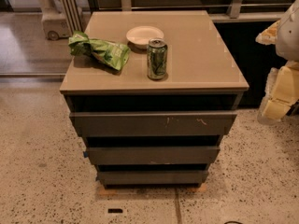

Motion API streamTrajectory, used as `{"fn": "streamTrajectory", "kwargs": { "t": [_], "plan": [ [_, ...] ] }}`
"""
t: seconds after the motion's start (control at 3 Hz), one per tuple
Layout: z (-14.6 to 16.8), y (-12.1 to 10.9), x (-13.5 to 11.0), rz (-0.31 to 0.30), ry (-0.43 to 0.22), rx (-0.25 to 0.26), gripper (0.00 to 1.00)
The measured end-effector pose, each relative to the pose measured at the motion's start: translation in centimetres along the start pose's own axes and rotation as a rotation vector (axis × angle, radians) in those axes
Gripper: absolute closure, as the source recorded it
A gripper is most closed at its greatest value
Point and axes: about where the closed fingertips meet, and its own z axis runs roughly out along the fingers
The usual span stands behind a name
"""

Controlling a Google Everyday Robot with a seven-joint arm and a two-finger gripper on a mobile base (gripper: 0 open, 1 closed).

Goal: Open top drawer

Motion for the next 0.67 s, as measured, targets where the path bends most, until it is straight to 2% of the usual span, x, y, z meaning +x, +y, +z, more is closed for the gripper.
{"fn": "streamTrajectory", "kwargs": {
  "t": [0.33, 0.67],
  "plan": [
    [0.0, 0.0, 0.0, 0.000, 0.000, 0.000, 0.00],
    [2.1, -0.1, -0.2, 0.011, -0.061, 0.016, 0.00]
  ]
}}
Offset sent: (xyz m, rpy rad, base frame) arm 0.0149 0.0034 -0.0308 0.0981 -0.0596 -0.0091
